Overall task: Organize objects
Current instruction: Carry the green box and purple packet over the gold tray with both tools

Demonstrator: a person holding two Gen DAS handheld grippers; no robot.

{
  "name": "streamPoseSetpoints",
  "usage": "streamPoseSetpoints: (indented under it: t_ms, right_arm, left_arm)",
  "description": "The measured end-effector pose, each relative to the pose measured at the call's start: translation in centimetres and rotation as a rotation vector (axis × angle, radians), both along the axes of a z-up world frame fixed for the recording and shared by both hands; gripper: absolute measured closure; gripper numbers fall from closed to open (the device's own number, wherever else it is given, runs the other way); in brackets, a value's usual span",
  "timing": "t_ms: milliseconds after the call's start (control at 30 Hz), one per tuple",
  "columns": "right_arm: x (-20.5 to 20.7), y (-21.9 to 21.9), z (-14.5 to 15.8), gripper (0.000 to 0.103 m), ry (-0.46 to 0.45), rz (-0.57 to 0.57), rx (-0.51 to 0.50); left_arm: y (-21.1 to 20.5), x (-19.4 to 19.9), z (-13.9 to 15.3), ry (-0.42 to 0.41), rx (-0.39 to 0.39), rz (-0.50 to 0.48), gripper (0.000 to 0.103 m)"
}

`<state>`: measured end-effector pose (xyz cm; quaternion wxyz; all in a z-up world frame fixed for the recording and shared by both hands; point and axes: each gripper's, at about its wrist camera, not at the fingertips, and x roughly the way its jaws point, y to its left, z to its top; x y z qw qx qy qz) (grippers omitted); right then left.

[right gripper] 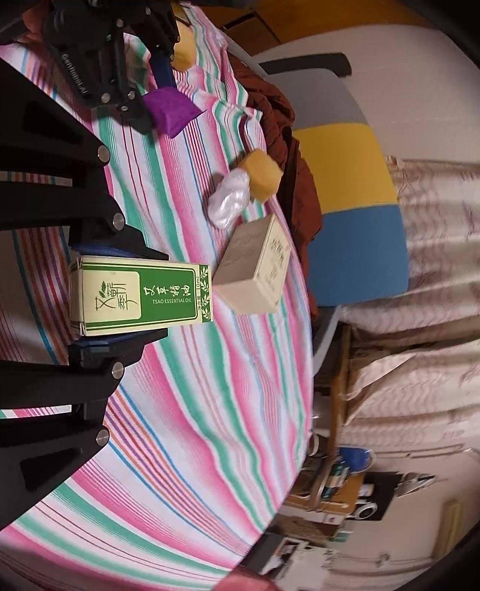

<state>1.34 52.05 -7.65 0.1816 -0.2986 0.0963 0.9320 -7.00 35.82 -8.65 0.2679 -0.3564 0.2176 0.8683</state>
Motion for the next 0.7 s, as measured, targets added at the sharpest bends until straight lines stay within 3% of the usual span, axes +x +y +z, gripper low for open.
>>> streamPoseSetpoints:
  t_ms: [433,700]
  right_arm:
    - [2.3,-3.4,0.5,0.071,0.022,0.018,-0.028]
    - [4.1,-5.0,0.8,0.071,0.027,0.015,-0.111]
  left_arm:
    - [-2.7,1.9,0.9,-0.013,0.052,0.045,0.052]
    - [-4.7,4.4,1.8,-0.098,0.119,0.042,0.052]
